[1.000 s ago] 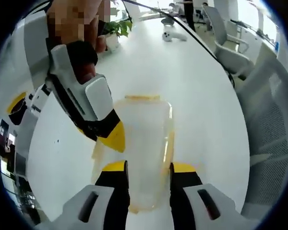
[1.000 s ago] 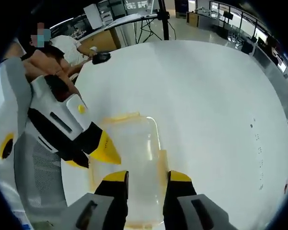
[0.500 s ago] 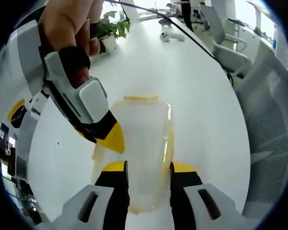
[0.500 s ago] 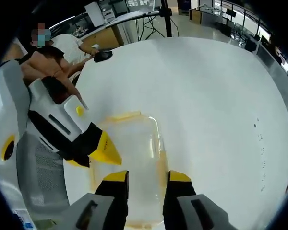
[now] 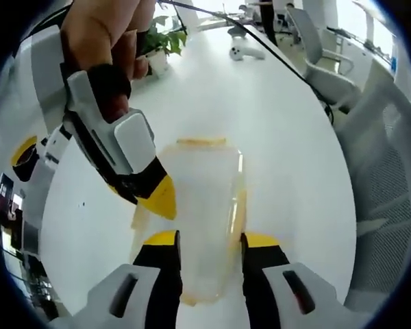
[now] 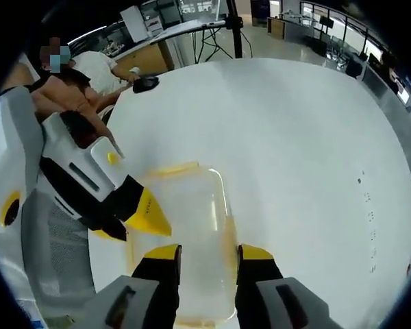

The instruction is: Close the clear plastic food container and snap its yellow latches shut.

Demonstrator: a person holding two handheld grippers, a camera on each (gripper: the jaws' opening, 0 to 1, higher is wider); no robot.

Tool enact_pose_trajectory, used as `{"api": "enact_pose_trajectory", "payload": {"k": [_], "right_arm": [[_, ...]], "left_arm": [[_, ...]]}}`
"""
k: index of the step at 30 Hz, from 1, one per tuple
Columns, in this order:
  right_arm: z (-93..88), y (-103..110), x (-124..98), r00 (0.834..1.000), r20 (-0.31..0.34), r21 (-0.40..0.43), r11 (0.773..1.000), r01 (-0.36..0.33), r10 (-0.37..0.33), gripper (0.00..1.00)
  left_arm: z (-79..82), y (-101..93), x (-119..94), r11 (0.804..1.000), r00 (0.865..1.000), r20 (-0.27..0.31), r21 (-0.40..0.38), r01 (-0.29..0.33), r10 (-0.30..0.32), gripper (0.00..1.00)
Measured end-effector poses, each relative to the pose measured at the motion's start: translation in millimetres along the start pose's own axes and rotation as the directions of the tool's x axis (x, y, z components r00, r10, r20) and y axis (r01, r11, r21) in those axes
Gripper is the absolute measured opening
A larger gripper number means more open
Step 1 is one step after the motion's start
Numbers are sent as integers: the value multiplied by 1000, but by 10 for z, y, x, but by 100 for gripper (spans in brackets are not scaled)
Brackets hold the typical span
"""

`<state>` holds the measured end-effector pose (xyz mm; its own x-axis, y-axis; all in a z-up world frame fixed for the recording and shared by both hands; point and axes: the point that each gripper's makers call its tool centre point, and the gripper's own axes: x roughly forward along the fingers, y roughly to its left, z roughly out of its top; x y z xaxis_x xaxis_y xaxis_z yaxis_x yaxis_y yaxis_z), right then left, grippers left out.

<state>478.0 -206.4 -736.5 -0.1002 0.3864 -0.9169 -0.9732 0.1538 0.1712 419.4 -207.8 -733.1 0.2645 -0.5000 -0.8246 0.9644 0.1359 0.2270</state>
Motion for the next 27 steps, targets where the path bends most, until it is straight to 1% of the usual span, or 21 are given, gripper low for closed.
{"api": "enact_pose_trajectory", "payload": {"k": [5, 7, 9, 10, 12, 17, 19, 21, 23, 27], "right_arm": [[-1, 2, -22, 999, 14, 8, 1000, 29, -29, 29], [-17, 15, -25, 999, 8, 2, 999, 33, -33, 31], [-48, 35, -24, 999, -5, -9, 999, 32, -32, 35], [-53, 31, -32, 999, -1, -22, 999, 40, -40, 35], [-54, 18, -61, 999, 6, -14, 998, 53, -53, 34], [-74, 40, -111, 998, 4, -19, 998, 60, -60, 36], [-73, 38, -139, 998, 10, -20, 997, 69, -69, 38], [-90, 58, -147, 998, 5, -23, 998, 65, -65, 38], [-102, 69, -151, 998, 3, -27, 997, 67, -67, 39], [-117, 125, -167, 998, 10, -20, 998, 61, -61, 43]], "left_arm": [[14, -3, 0, 1000, 1000, -2, -5, 4, -4, 32], [19, 1, -8, 1000, 1000, 3, -20, 9, -9, 33], [23, -2, -12, 1000, 1000, 4, -22, 12, -12, 33], [24, -11, -9, 1000, 1000, 4, -19, 16, -16, 34], [27, -29, -8, 1000, 1000, 2, -16, 26, -26, 36], [32, -68, -6, 999, 999, -1, -15, 43, -43, 42], [43, -93, -16, 998, 998, -9, -32, 60, -60, 45], [29, -94, -23, 998, 997, -28, -24, 64, -65, 45], [28, -98, -37, 996, 997, -31, -36, 75, -77, 46], [8, -94, -53, 995, 996, -34, -42, 87, -88, 51]]}}
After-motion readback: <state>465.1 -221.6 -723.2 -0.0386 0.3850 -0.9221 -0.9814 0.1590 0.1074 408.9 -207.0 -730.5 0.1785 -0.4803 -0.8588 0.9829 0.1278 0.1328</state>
